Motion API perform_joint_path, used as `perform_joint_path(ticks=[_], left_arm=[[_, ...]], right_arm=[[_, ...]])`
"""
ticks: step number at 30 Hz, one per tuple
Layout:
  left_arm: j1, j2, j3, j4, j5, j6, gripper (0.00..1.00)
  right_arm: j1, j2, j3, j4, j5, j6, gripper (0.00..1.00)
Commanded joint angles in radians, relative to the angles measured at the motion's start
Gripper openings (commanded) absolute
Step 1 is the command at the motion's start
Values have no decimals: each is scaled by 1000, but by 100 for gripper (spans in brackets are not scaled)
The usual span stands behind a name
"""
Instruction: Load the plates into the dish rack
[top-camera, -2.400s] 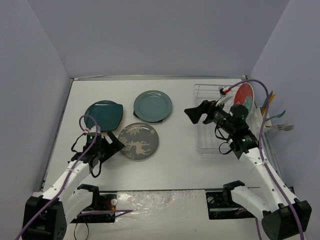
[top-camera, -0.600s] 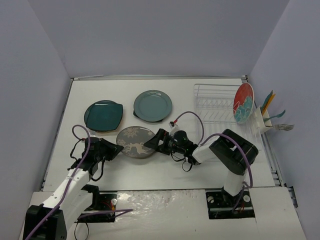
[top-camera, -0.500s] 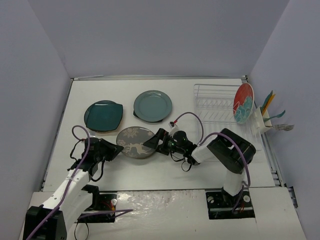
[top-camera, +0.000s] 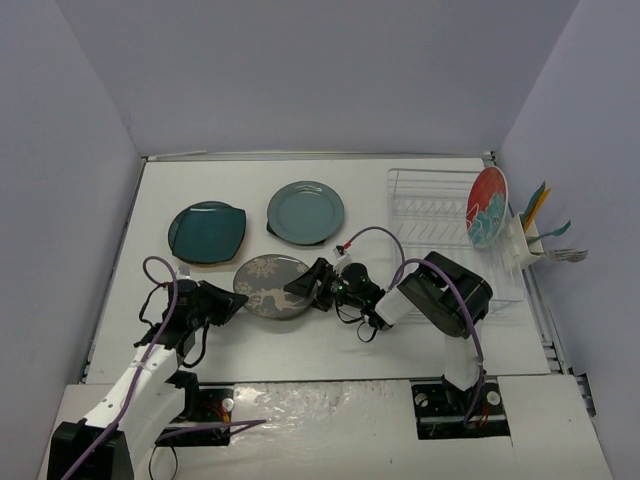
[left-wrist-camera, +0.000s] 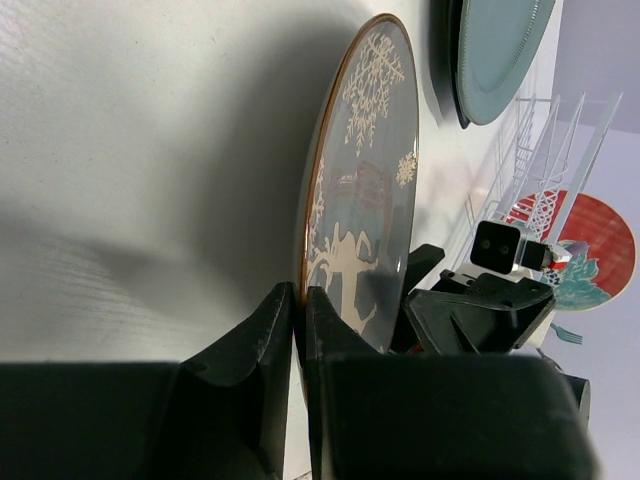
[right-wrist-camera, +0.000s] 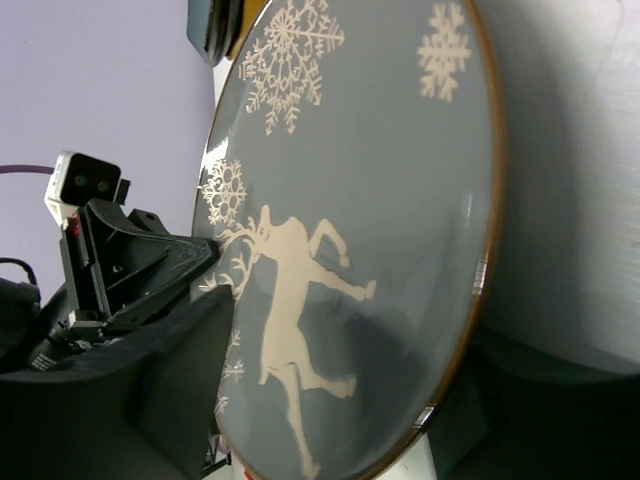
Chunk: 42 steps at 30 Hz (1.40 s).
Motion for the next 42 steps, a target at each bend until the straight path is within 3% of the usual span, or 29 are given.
perform_joint_path(ticks=[1,11,15,18,23,26,34,37,42], left_arm=[[-2,-51,47,132,81,-40,0],[-2,-83,20,92,101,-13,0],[-5,-87,22,72,106,7,11],[-5,-93,30,45,102,26,30],[-4,-109,86,2,94,66,84],[-2,-105,181,-116,63,142,97],[-3,-30,525,-498,-74,506,97],[-1,24,615,-578,-137,663,97],[1,99,686,-617,-202,799,97]], right_arm=[[10,-21,32,118,-10,15,52],[10,-139,44,80,-15,-26,19],[8,-244,67,-39,-1,-91,5],[4,-345,98,-162,20,-164,0],[-14,-482,199,-476,43,-334,0],[-42,-547,294,-677,56,-453,0],[-280,-710,607,-1253,169,-846,0],[-411,-741,709,-1376,232,-1036,0],[-643,-753,774,-1437,294,-1210,0]])
